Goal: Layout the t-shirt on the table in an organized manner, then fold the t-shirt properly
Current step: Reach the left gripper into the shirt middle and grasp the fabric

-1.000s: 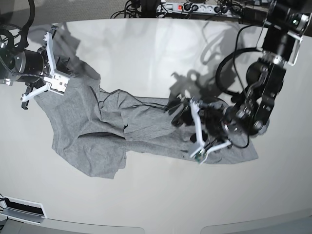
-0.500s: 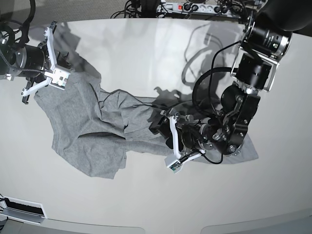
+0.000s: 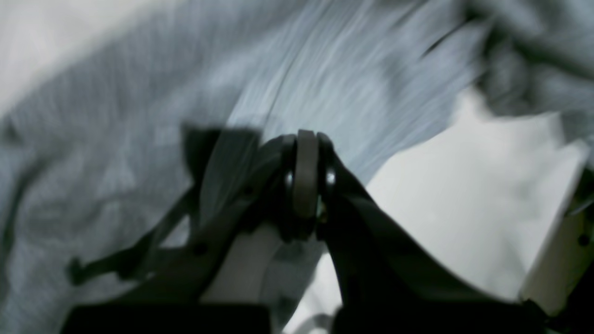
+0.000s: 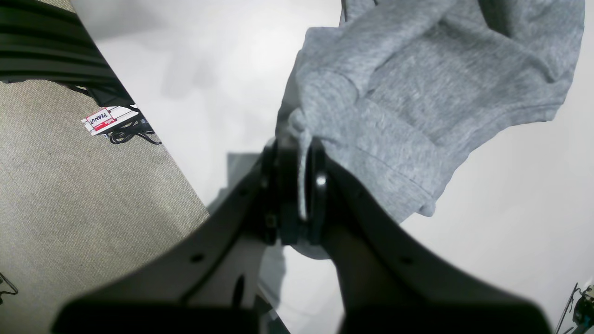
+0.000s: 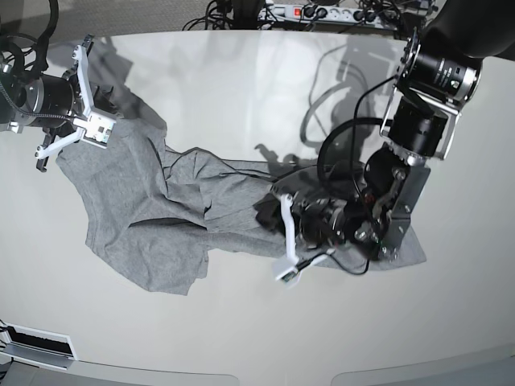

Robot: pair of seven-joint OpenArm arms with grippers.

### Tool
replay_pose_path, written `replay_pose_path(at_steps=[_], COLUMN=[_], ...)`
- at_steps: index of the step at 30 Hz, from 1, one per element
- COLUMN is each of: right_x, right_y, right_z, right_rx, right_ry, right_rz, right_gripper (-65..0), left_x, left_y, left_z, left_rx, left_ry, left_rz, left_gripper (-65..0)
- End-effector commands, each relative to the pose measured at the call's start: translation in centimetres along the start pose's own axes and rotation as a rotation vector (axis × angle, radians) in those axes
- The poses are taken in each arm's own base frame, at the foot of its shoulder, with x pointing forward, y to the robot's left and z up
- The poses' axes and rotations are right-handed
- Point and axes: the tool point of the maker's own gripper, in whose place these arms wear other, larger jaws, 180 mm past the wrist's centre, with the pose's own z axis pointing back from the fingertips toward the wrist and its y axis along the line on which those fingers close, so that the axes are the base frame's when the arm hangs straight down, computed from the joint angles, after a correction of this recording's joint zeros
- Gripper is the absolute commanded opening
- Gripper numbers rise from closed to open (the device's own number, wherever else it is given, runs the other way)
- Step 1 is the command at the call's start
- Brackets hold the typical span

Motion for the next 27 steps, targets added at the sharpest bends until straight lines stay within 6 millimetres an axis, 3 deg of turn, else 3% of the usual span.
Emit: replay_pose_path(at_steps=[1, 5, 10, 13, 14, 15, 24, 27], right_x=[0.3, 0.3, 0.4, 0.3, 0.3, 0.3, 0.4, 0.4], right_y=[-0.7, -0.7, -0.7, -0.7, -0.7, -0.7, -0.7, -0.7], right_z=[0.5, 0.5, 0.5, 0.5, 0.5, 0.5, 0.5, 0.5], right_rx=[-0.020, -0.020, -0.020, -0.020, -0.020, -0.020, -0.021, -0.021], right_ry=[-0.011, -0.011, -0.012, -0.011, -0.011, -0.011, -0.012, -0.012], right_rz=[0.014, 0.014, 0.013, 0.013, 0.013, 0.012, 0.011, 0.011], right_gripper=[-65.0, -65.0, -65.0, -65.0, -65.0, -65.0, -65.0, -65.0], left_x=[3.4, 4.8, 4.2, 3.9, 4.0, 3.7, -0.3, -0.5], left_y=[-0.2, -0.6, 0.4, 0.2, 0.4, 0.9, 2.2, 2.2], left_z=[1.0, 1.7, 1.0, 0.5, 0.2, 0.1, -2.2, -2.2], left_rx=[-0.013, 0.003, 0.086, 0.096, 0.119, 0.146, 0.138, 0.138], left_ry=[-0.073, -0.088, -0.113, -0.128, -0.133, -0.128, -0.091, -0.088], left_rz=[-0.055, -0.122, -0.125, -0.126, -0.114, -0.101, 0.007, 0.010], left_gripper=[-65.0, -65.0, -63.2, -39.0, -33.5, -32.0, -32.1, -39.2])
